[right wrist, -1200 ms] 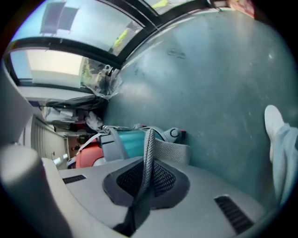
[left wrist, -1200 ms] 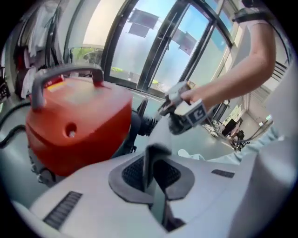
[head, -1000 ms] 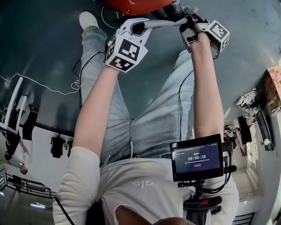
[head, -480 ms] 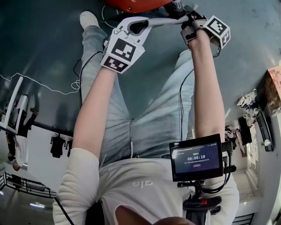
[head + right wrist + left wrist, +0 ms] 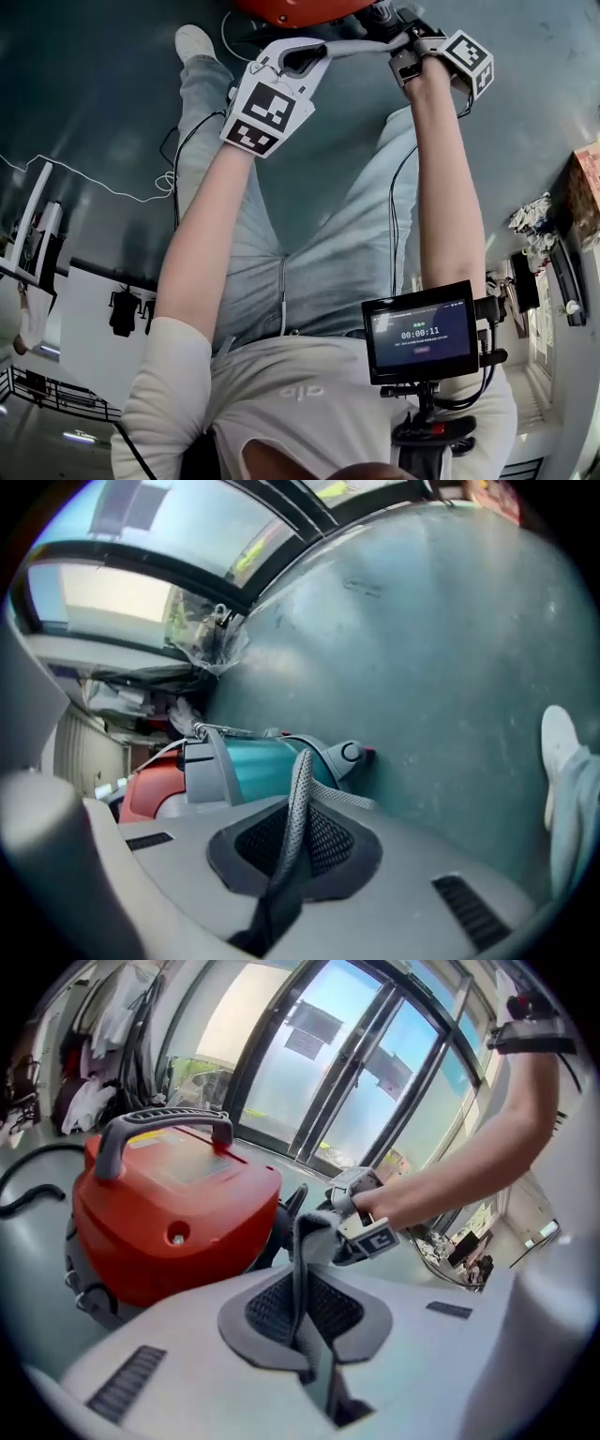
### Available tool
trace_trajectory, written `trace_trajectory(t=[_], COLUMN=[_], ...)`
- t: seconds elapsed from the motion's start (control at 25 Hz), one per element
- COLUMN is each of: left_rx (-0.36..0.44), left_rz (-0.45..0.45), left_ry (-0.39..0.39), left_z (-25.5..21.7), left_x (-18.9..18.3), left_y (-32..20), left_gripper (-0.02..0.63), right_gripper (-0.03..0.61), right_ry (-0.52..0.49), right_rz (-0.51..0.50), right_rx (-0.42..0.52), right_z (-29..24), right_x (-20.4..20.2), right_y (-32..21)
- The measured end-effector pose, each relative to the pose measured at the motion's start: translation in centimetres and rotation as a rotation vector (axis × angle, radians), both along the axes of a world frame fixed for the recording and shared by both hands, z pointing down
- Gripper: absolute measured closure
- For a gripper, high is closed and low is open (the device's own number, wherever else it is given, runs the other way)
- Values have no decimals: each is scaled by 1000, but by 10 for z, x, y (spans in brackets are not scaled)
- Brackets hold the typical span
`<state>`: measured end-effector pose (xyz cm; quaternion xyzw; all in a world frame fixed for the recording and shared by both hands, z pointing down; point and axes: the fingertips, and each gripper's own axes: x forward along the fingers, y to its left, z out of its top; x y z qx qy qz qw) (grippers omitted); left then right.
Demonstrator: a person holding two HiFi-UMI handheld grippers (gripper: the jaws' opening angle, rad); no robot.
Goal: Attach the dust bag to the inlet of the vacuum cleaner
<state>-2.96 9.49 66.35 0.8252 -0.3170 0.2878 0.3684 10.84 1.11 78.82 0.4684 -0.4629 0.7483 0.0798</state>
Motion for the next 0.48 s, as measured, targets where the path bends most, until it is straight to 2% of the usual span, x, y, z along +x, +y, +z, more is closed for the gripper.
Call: trace_trajectory(t=[0.08, 0.16, 0.28, 0.32, 0.4, 0.48], left_rx=[-15, -74, -131, -136, -116, -62], left_rz=[-26, -76, -96, -117, -148, -100], left_ry=[-5, -9, -54, -54, -43, -56], left_z=[14, 40, 64, 63, 46, 23], left_x=[-6, -13, -15, -15, -14, -11], left_y=[1, 3, 7, 6, 3, 5], left_gripper=[598, 598, 598, 598, 598, 598], right_gripper=[560, 560, 560, 560, 560, 560], right_ry=[30, 17, 26, 39, 58, 35], right_rz=[-26, -26, -123, -134, -85, -25], right_rx=[7, 45, 142, 156, 125, 89], right_z=[-7, -34, -73, -71, -48, -28], right_x=[-1, -6, -28, -29, -16, -8], right_y=[-4, -17, -32, -33, -27, -18])
